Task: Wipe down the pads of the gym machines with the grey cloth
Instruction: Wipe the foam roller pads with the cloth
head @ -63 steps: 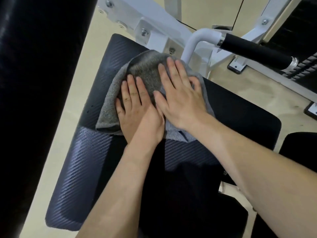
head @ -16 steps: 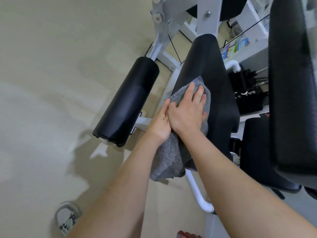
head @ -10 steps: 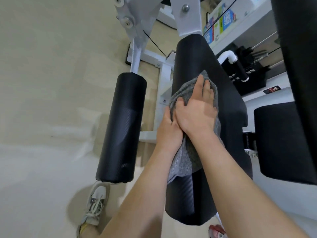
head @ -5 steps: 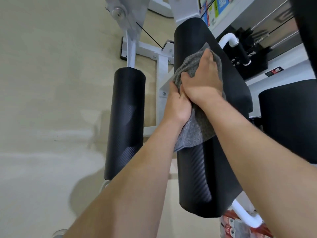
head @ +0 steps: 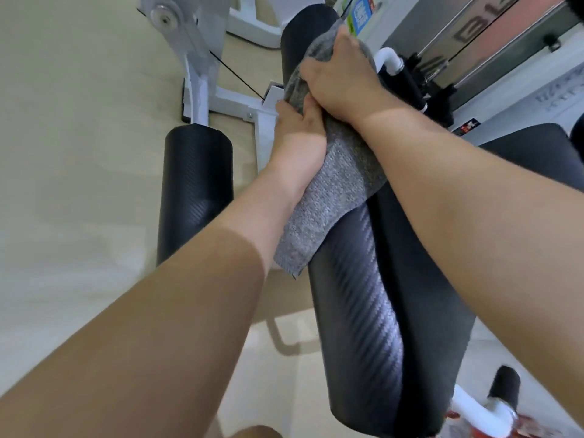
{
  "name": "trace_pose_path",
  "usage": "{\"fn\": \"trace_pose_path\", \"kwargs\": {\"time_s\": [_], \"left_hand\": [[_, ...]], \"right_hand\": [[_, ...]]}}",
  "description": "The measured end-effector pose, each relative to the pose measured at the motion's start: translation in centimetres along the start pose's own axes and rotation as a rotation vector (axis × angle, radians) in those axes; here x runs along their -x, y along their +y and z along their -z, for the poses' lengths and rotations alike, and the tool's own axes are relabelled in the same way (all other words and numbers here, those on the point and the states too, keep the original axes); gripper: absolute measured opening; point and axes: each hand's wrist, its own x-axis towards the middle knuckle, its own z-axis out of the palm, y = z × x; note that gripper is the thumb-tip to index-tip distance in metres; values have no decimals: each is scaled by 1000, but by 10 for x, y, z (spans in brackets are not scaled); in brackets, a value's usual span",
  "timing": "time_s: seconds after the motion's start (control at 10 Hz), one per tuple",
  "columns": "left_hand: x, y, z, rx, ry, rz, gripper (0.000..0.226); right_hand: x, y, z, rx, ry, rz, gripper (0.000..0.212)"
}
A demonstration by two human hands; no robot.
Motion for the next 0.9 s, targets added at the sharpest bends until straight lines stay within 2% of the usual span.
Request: {"fn": "trace_pose_path", "kwargs": {"time_s": [0.1,0.3,0.4,0.5,0.6,0.8,0.9], "left_hand": [[-19,9,-2,-133,6,-8,49],[-64,14,4,-62,-72,-152,58],[-79,24,5,-28,-80,-192,78],[-99,32,5,0,-82,-217,71],[-111,41,5,-14,-108,-188,62],[-124,31,4,73,-73,-200,70],[-92,28,8,44,-40,-269,60]], "right_hand": [[-18,-3,0,-30,18,-2,68],[-45,-13,-1,-58,-5,-51,68],[-66,-11,1,69,-42,-26,53],[-70,-17,6,82,-75,-17,44],[-72,-25,7,220,-46,96,37],[-53,-31,5,274,-67,73,41],[-23,-35,5,264,-25,117,42]]}}
